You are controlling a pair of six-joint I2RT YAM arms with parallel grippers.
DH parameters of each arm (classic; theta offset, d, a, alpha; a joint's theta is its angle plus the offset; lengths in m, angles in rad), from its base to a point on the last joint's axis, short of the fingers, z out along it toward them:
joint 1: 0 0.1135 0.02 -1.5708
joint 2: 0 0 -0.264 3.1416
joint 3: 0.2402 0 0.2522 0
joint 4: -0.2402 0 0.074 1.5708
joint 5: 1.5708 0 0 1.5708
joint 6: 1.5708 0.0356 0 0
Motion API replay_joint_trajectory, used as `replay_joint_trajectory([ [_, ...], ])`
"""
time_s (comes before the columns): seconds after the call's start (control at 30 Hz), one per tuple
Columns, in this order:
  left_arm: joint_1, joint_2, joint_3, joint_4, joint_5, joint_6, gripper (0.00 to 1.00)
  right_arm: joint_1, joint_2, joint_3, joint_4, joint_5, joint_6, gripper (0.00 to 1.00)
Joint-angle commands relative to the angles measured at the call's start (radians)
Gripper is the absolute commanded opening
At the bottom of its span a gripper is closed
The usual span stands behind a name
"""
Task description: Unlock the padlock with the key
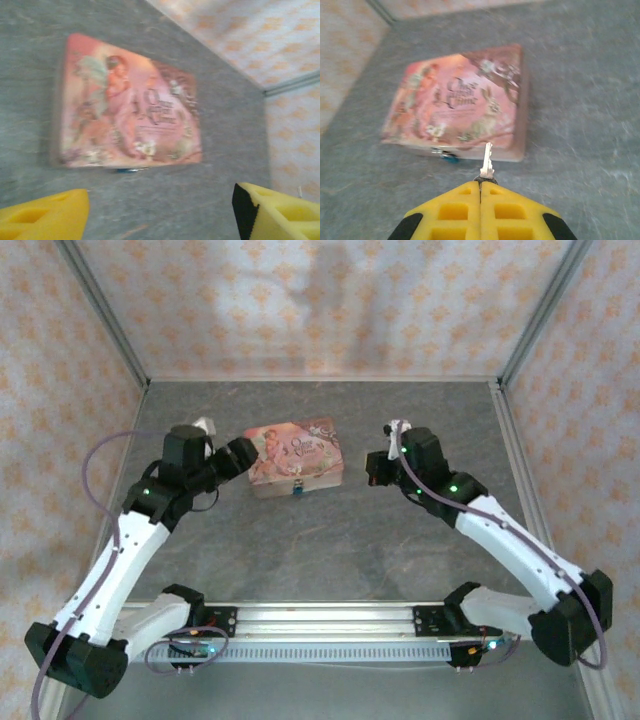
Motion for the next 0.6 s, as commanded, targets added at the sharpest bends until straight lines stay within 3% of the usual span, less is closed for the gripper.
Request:
replay_joint_trajectory([
  [0.0, -0.021, 0.053, 0.119, 0.005, 0.153, 0.039, 0.77, 0.008, -0.082, 0.044, 0.062, -0.101, -0.114, 0.00],
  [0.17, -0.088, 0.153, 0.281, 0.007, 0.258, 0.048, 0.71, 0.015, -0.125, 0.098, 0.073, -0.165, -0.185, 0.00],
  [0.37, -0.233, 0.227, 0.372, 0.064, 0.268, 0.024, 0.64, 0.054, -0.128, 0.144, 0.097, -0.157, -0.204, 0.00],
  [0.57, -0.312, 0.271, 0.418, 0.124, 0.275, -0.008, 0.61, 0.105, -0.121, 0.161, 0.102, -0.130, -0.226, 0.00],
])
